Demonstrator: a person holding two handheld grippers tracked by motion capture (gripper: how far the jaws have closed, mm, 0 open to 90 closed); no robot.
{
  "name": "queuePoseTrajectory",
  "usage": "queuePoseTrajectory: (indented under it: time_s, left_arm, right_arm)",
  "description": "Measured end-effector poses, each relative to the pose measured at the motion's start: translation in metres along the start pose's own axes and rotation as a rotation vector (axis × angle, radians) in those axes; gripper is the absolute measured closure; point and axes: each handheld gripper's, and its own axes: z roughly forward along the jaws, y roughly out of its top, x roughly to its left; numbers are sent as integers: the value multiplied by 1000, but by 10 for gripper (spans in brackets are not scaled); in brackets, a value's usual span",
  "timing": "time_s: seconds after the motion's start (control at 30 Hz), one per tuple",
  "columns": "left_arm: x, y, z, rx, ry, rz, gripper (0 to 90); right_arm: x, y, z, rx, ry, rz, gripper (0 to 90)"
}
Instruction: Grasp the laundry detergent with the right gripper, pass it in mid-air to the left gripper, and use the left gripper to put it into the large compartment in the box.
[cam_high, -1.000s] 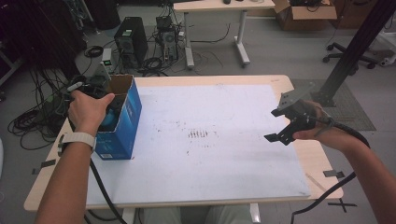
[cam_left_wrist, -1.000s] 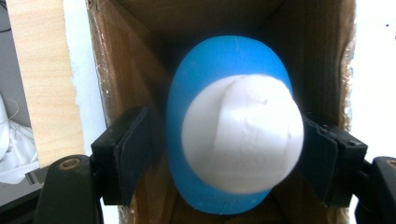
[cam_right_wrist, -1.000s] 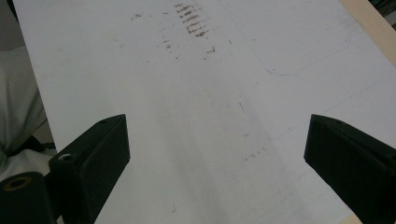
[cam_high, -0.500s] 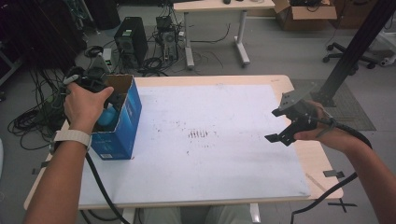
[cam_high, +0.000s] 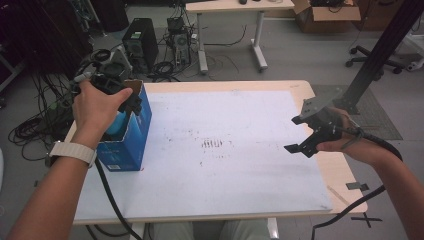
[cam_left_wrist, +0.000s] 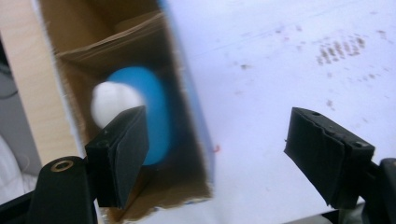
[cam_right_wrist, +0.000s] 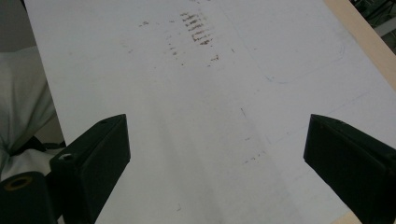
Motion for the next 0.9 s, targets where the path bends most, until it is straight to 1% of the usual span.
queuePoseTrajectory:
  time_s: [0.13,0.2,0.33,0.4,0.53,0.7,0.9]
  left_arm:
    - [-15,0,-8,-4,-24,53,206]
    - [-22,0,-10,3,-45,79,196]
    - [-36,-2,-16,4,-57,127,178]
    - [-42,-3,-20,-1,-62,146,148]
    - [-56,-6,-24,10,-81,191,155]
    - [-72,-8,-30,-6,-108,244,152]
    - [-90,-11,-32,-11,-121,302,146]
  right_arm:
    - [2,0,-3,-4,-6,0,70]
    - [3,0,-4,-2,-8,0,70]
    - [6,-1,-7,-2,-11,2,71]
    - [7,-2,-8,-3,-13,3,71]
    - [9,-3,-11,-5,-18,4,71]
    - [13,-3,-13,-12,-21,7,71]
    - [13,-4,-14,-9,-24,10,71]
